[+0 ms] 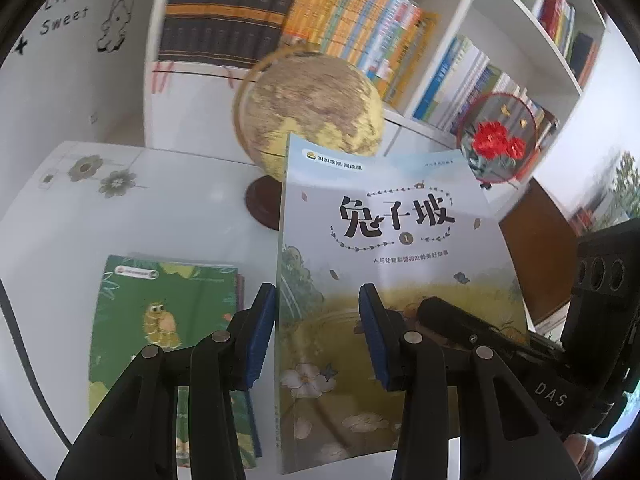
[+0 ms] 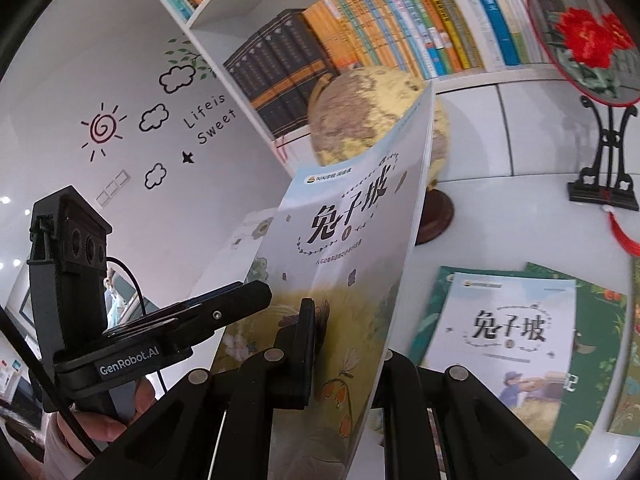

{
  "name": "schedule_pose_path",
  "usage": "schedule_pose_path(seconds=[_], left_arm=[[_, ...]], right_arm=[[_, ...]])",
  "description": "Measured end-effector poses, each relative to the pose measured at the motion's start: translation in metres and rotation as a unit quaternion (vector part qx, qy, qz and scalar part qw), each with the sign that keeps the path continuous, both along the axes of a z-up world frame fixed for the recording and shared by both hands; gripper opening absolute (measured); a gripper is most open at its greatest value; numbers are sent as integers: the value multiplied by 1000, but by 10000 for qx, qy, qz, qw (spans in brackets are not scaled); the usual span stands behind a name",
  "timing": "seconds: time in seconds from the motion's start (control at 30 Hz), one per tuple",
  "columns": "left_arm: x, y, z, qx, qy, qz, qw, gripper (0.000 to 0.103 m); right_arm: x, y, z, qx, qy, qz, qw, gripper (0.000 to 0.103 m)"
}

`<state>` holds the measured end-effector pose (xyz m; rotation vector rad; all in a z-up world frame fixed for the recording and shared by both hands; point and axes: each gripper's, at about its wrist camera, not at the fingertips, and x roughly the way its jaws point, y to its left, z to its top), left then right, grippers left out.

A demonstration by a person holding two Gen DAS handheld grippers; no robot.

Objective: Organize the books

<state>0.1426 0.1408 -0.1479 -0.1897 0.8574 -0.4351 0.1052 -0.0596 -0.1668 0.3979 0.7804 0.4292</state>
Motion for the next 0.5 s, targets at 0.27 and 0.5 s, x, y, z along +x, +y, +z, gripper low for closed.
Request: schedule_pose_path(seconds=[0.27, 0.5], left_arm=[[3, 30, -2, 80, -5, 178, 9998, 38], [6, 57, -4, 80, -7, 304, 9995, 38]], right_arm=[[7, 35, 0, 30, 6, 154, 9999, 12], [13, 61, -3, 50, 2, 281, 9996, 12]])
